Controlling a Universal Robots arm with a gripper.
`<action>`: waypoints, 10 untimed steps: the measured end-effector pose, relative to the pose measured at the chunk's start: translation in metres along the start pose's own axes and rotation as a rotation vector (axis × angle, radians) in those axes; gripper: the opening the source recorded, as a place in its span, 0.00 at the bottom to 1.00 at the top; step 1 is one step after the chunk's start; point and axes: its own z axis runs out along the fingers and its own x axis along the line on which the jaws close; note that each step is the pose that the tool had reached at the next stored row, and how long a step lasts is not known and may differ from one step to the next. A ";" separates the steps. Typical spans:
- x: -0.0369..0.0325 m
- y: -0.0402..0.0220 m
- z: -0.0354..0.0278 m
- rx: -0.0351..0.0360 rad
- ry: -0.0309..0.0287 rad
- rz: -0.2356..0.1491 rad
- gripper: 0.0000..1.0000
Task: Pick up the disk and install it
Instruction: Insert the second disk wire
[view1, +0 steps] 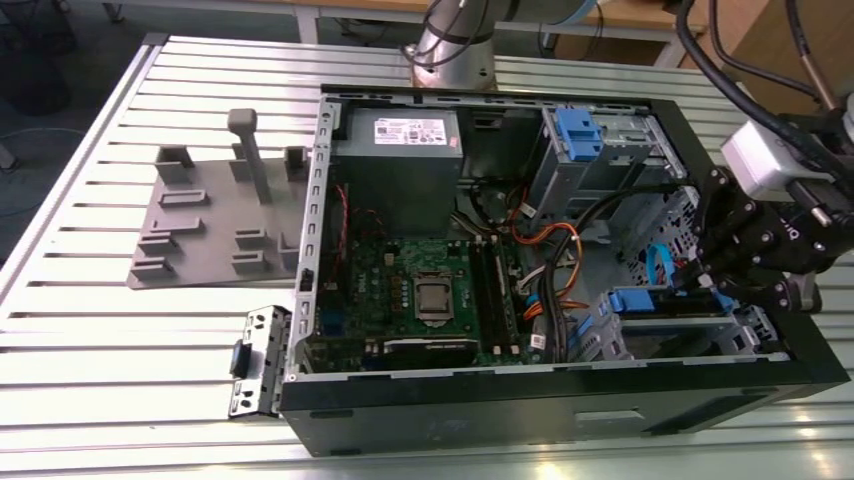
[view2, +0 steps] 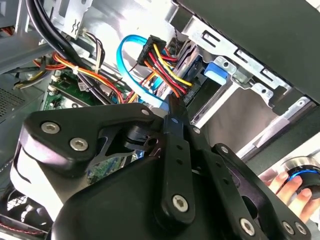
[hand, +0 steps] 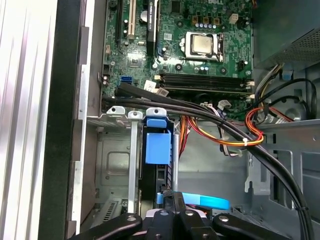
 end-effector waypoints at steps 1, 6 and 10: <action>0.0002 -0.0001 0.0007 0.0000 -0.0005 0.000 0.10; 0.0000 -0.0013 -0.0016 0.0001 -0.0019 0.000 0.10; -0.0013 -0.0012 -0.0177 -0.0001 -0.0015 0.000 0.10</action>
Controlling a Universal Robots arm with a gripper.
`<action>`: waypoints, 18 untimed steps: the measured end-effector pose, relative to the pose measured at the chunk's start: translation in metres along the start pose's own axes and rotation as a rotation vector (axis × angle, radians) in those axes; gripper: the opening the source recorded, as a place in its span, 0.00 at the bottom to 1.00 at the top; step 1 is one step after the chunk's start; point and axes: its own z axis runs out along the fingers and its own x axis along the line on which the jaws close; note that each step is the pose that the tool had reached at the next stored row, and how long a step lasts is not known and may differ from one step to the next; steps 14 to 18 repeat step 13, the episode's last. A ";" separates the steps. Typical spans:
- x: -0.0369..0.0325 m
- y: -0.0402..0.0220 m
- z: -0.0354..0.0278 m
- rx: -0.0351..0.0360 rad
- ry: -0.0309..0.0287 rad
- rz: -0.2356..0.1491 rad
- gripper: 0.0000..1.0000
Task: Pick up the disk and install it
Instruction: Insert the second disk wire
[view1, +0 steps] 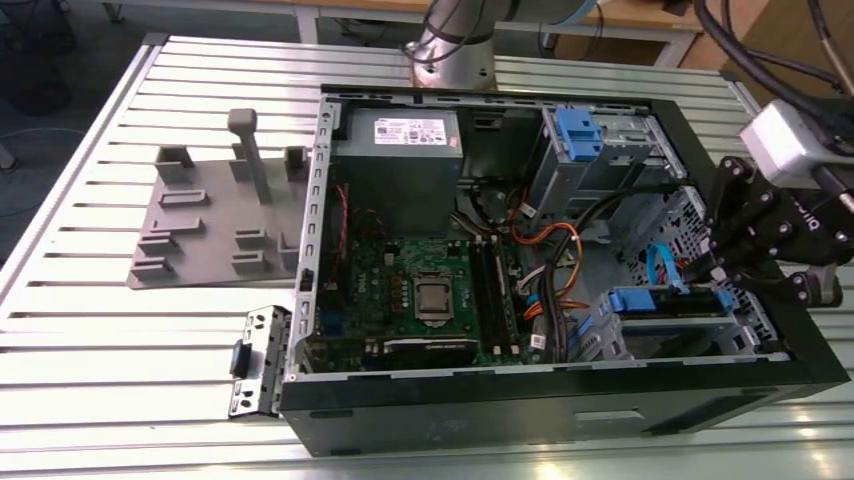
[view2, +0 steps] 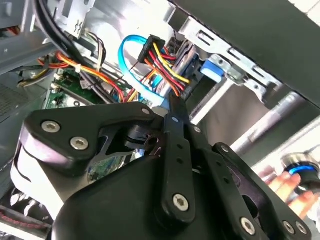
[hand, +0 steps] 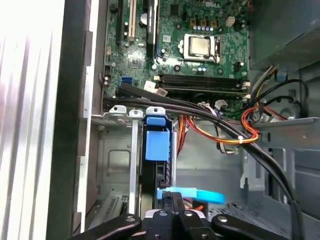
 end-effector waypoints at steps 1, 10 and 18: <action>-0.0002 0.0001 -0.0035 0.0000 -0.0001 0.000 0.10; -0.0012 0.0001 -0.0143 -0.0003 0.0002 0.000 0.10; -0.0012 0.0001 -0.0144 -0.0003 0.0002 0.000 0.10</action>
